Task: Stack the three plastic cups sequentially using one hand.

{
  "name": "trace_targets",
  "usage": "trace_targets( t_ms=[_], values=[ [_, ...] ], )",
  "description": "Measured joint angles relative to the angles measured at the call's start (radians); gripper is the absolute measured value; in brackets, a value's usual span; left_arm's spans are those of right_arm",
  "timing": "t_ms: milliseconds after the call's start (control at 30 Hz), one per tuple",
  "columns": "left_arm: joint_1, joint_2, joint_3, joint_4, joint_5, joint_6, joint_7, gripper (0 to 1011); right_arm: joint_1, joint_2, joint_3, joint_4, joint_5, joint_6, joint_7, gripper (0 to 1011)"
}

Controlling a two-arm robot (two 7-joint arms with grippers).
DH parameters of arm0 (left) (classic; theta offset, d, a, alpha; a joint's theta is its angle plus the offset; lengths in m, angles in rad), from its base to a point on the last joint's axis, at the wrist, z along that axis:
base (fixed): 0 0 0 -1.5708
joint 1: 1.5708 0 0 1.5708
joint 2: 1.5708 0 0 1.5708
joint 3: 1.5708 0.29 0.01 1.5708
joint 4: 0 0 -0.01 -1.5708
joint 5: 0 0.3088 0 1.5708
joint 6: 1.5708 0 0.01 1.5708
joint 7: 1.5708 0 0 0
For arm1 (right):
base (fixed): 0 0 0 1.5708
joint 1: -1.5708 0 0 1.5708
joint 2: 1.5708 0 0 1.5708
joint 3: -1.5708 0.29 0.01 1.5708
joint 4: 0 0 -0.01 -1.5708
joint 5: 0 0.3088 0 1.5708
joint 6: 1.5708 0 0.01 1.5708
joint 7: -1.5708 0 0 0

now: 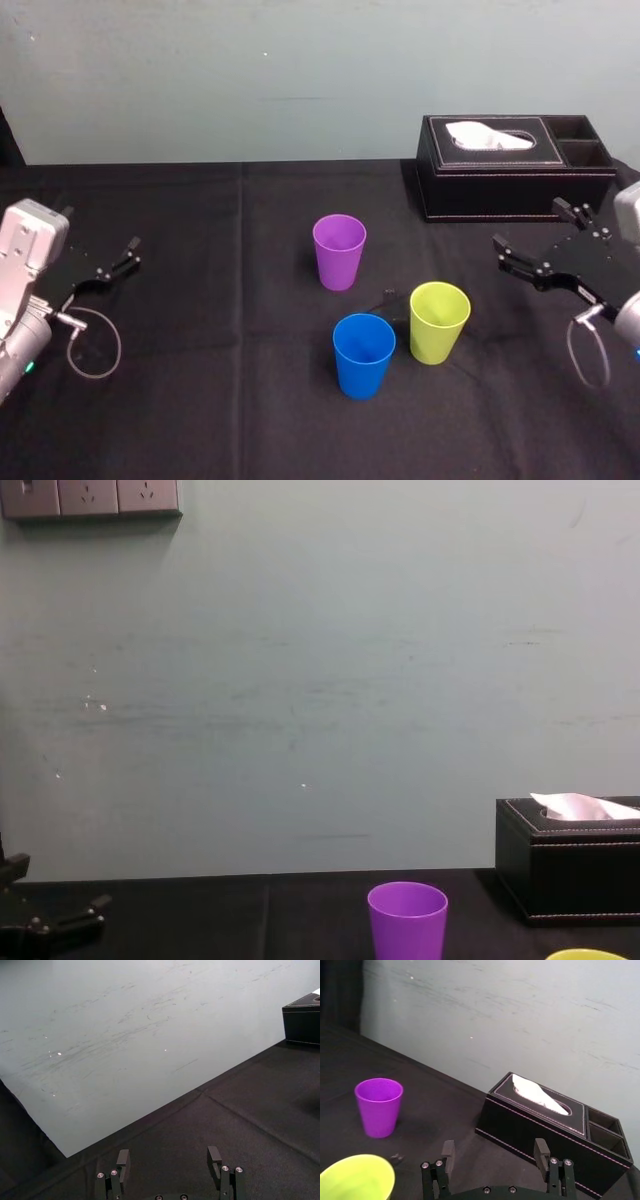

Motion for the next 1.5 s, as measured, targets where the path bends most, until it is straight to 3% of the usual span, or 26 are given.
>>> trace_targets(
  t_ms=[333, 800, 1067, 1500],
  values=[
    [0.000, 0.000, 0.000, 0.000, 0.000, 0.000, 0.000, 1010, -0.082, 0.082, 0.071, -0.087, 0.079, 0.032, 0.129, 1004],
    [0.000, 0.000, 0.000, 0.000, 0.000, 0.000, 0.000, 1010, -0.203, 0.136, 0.159, -0.171, 0.157, 0.044, 0.241, 1004],
    [0.000, 0.000, 0.000, 0.000, 0.000, 0.000, 0.000, 1010, -0.278, 0.139, 0.190, -0.203, 0.187, 0.055, 0.279, 1004],
    [0.000, 0.000, 0.000, 0.000, 0.000, 0.000, 0.000, 1010, -0.307, 0.096, 0.169, -0.192, 0.165, 0.072, 0.311, 1004]
  ],
)
